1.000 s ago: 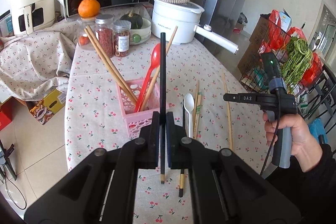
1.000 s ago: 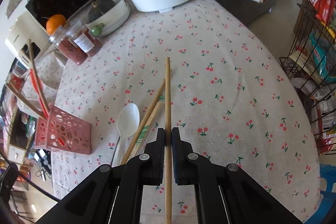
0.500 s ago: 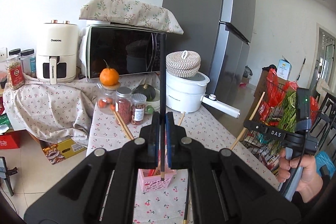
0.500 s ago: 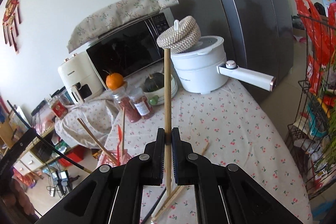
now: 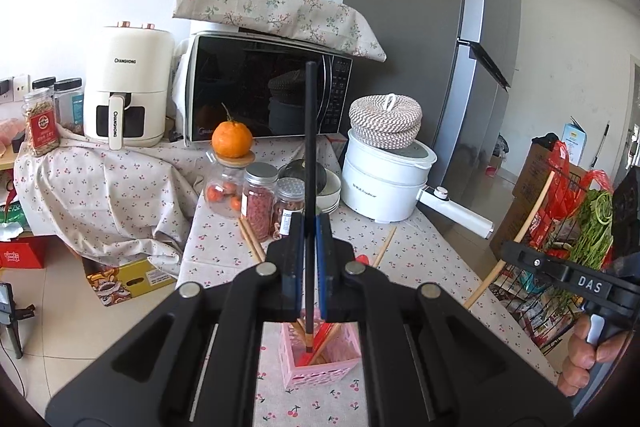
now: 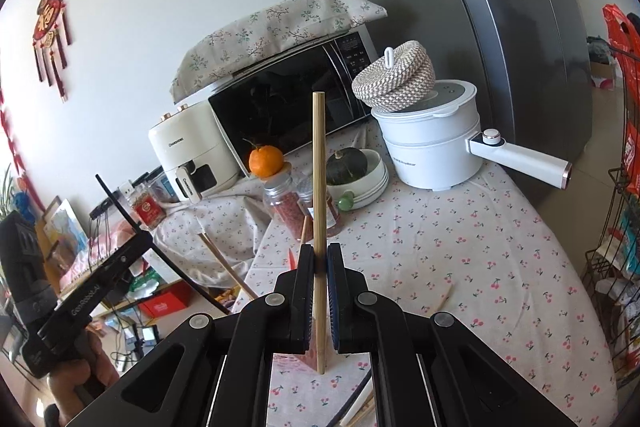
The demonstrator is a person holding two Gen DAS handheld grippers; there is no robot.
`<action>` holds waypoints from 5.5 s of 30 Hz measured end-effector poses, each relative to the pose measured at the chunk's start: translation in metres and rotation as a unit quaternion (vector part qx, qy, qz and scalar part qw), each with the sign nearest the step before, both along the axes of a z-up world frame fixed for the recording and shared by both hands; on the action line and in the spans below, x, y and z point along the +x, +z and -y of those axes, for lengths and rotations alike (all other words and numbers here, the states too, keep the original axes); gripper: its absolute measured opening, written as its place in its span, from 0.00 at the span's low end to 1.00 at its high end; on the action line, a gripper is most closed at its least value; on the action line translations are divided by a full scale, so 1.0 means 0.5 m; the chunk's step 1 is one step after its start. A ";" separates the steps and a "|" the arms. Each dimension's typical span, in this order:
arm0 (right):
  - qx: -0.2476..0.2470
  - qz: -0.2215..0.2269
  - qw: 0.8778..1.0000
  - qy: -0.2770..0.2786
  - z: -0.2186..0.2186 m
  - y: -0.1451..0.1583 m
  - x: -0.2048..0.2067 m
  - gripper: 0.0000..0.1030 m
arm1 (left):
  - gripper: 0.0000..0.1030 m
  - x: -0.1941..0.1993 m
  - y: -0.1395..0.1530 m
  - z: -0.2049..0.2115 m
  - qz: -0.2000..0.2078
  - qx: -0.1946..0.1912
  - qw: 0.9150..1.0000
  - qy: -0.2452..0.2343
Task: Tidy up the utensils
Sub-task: 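Carry both chopsticks over the pink holder and open both tools to drop them in, then move both tools back down toward the remaining utensils on the cloth, then grasp the white spoon with the right tool while the left tool grasps a black chopstick, then lift the white spoon and black chopstick up over the pink holder with both tools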
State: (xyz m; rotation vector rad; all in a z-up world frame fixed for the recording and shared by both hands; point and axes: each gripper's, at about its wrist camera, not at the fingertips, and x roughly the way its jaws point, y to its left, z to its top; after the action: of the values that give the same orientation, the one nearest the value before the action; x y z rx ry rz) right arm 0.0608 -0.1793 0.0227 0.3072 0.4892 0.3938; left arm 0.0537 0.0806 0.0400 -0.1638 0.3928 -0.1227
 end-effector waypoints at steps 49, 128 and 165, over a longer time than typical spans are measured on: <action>0.022 -0.008 0.999 -0.023 -0.065 -0.040 0.068 1.00 | 0.96 0.014 -0.118 -0.037 -0.169 -0.015 0.985 0.009; -0.088 -0.359 0.929 -0.017 0.042 -0.337 0.174 0.09 | 0.99 -0.021 -0.217 0.199 -0.275 0.143 0.939 -0.146; -0.046 -0.328 0.943 -0.021 0.196 -0.276 0.116 0.09 | 0.07 0.158 -0.365 0.326 -0.393 0.142 0.903 -0.099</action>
State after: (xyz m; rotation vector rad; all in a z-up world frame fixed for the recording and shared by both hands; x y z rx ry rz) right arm 0.1188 -0.2774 -0.1154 0.3554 1.1502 0.2168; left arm 0.1326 -0.0824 -0.1424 0.1295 1.2308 -0.1969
